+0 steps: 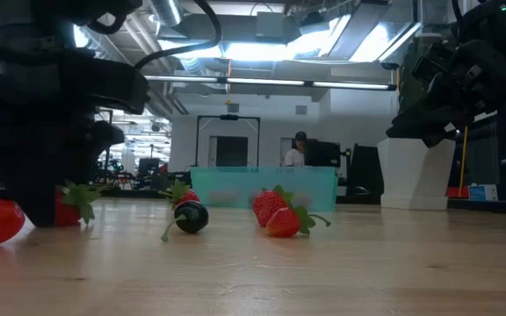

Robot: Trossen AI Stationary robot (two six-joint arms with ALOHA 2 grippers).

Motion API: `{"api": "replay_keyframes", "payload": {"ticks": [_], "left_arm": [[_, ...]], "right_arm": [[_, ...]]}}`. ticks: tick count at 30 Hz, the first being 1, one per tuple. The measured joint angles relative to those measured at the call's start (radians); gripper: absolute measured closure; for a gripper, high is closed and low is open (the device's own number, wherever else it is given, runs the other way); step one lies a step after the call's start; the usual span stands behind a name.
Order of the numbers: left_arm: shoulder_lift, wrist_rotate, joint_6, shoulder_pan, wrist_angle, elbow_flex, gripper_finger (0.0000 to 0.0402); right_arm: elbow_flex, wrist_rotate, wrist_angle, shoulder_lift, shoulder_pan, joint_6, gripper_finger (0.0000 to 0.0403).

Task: Pick and placing Produce into tupperware
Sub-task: Put the red strawberry into the light blue bin

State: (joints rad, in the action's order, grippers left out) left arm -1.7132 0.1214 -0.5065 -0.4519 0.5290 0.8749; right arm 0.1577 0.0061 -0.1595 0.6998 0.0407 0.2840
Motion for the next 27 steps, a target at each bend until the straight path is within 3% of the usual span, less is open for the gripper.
{"api": "replay_keyframes", "payload": {"ticks": [9,15,27], "left_arm": [[0.022,0.023,0.002,-0.001,-0.007,-0.005,0.0241],[0.022,0.022,0.0,-0.001,-0.007,-0.005,0.028],[0.021,0.019,0.022,0.0,-0.005,-0.006,0.028]], "right_arm": [[0.0,0.0,0.0,0.0,0.0,0.001,0.0249],[0.0,0.0,0.0,0.0,0.0,0.0,0.0249],[0.0,0.0,0.0,0.0,0.0,0.0,0.0249]]}}
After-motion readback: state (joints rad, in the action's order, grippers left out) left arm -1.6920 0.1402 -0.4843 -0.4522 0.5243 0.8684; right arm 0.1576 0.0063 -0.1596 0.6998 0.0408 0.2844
